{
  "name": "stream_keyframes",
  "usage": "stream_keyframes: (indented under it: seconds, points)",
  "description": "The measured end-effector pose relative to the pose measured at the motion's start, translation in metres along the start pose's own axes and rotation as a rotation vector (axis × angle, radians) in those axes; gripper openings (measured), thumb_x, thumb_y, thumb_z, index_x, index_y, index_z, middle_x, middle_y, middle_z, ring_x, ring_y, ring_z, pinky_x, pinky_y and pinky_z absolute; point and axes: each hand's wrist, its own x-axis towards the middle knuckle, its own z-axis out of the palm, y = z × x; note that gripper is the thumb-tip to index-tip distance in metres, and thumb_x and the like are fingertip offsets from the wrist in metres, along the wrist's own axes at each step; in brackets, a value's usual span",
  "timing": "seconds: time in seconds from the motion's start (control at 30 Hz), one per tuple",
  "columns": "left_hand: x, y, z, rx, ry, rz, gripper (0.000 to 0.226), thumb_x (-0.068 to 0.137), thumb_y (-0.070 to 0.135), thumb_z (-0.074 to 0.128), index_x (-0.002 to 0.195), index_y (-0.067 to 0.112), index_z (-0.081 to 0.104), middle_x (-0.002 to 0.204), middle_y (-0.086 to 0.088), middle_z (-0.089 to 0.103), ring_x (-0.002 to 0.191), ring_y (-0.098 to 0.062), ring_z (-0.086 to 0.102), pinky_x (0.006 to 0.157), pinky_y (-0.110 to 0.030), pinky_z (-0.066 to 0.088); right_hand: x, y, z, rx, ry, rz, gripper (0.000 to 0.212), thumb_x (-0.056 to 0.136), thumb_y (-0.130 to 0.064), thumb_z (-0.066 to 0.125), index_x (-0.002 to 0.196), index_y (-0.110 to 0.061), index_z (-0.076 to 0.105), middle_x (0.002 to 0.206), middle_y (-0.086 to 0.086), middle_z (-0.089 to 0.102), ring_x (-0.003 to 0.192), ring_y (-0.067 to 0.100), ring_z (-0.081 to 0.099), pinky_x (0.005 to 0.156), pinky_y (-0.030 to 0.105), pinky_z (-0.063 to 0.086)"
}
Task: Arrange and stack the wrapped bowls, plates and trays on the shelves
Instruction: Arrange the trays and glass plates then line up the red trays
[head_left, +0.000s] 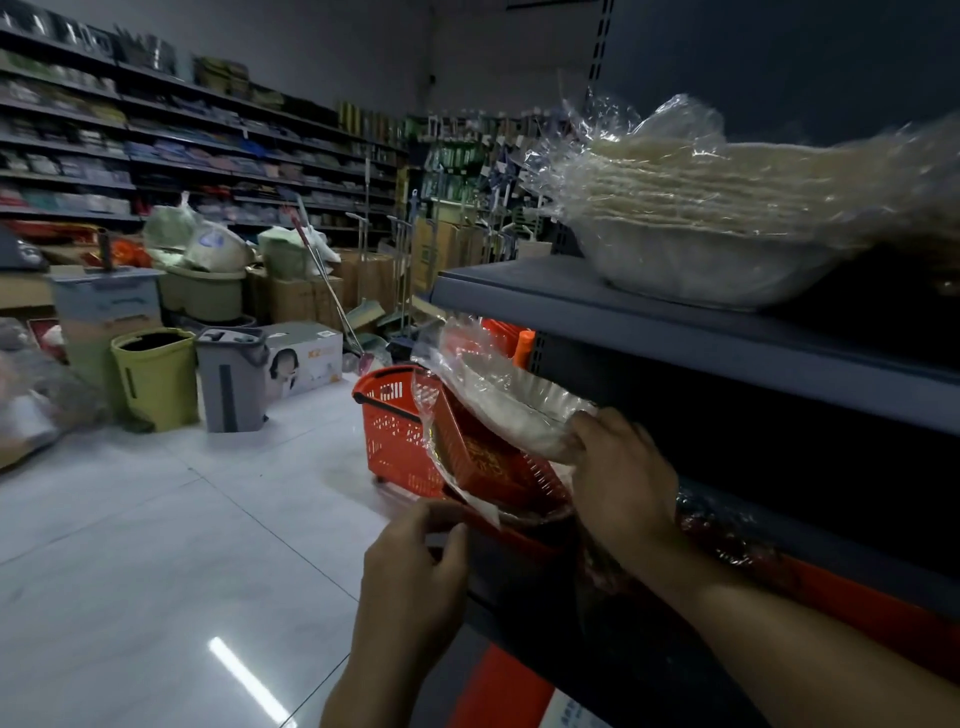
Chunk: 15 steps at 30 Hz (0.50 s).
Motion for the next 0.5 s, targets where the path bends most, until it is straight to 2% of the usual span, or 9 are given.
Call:
stream_keyframes:
  seconds: [0.1, 0.17, 0.23, 0.33, 0.4, 0.5]
  points:
    - [-0.001, 0.007, -0.001, -0.118, 0.026, -0.050, 0.009, 0.103, 0.037, 0.066, 0.102, 0.046, 0.064, 0.110, 0.018, 0.073, 0.093, -0.001, 0.069, 0.073, -0.020, 0.053, -0.011, 0.010, -0.015, -0.017, 0.028, -0.047, 0.027, 0.092, -0.017, 0.064, 0.115, -0.031, 0.064, 0.120, -0.004, 0.061, 0.111, 0.029, 0.062, 0.072, 0.038, 0.056]
    - [-0.003, 0.012, -0.002, -0.246, 0.038, -0.116, 0.004, 0.101, 0.047, 0.065, 0.104, 0.049, 0.062, 0.113, 0.014, 0.073, 0.096, -0.011, 0.074, 0.078, -0.031, 0.060, -0.025, 0.014, -0.026, -0.044, 0.031, -0.086, 0.029, 0.088, -0.016, 0.069, 0.113, -0.030, 0.065, 0.116, -0.002, 0.061, 0.106, 0.030, 0.064, 0.069, 0.039, 0.057]
    - [-0.010, 0.024, -0.001, -0.397, 0.013, -0.189, 0.019, 0.097, 0.056, 0.064, 0.113, 0.045, 0.063, 0.115, 0.008, 0.074, 0.095, -0.020, 0.077, 0.078, -0.040, 0.064, -0.044, 0.018, -0.038, -0.046, 0.057, -0.148, 0.035, 0.081, -0.012, 0.074, 0.111, -0.027, 0.067, 0.107, 0.001, 0.061, 0.096, 0.033, 0.065, 0.062, 0.040, 0.056]
    - [-0.021, 0.045, 0.003, -0.608, -0.073, -0.285, 0.063, 0.081, 0.070, 0.064, 0.129, 0.029, 0.062, 0.115, -0.001, 0.076, 0.091, -0.028, 0.081, 0.080, -0.050, 0.067, -0.075, 0.019, -0.059, -0.030, 0.116, -0.271, 0.045, 0.066, -0.006, 0.084, 0.102, -0.024, 0.067, 0.094, 0.002, 0.058, 0.082, 0.033, 0.062, 0.054, 0.034, 0.045]
    - [-0.033, 0.059, 0.006, -0.752, -0.150, -0.320, 0.070, 0.079, 0.068, 0.067, 0.132, 0.023, 0.061, 0.116, -0.009, 0.079, 0.094, -0.035, 0.081, 0.086, -0.057, 0.065, -0.094, 0.016, -0.073, -0.031, 0.098, -0.334, 0.048, 0.060, -0.009, 0.086, 0.094, -0.027, 0.058, 0.091, 0.000, 0.055, 0.080, 0.031, 0.058, 0.057, 0.032, 0.037]
    - [-0.054, 0.072, 0.008, -0.829, -0.130, -0.344, 0.066, 0.078, 0.055, 0.080, 0.127, 0.019, 0.056, 0.110, -0.018, 0.079, 0.093, -0.041, 0.080, 0.087, -0.059, 0.064, -0.121, 0.010, -0.086, -0.021, 0.069, -0.392, 0.057, 0.057, -0.010, 0.086, 0.097, -0.031, 0.051, 0.091, -0.003, 0.054, 0.080, 0.028, 0.058, 0.055, 0.034, 0.041]
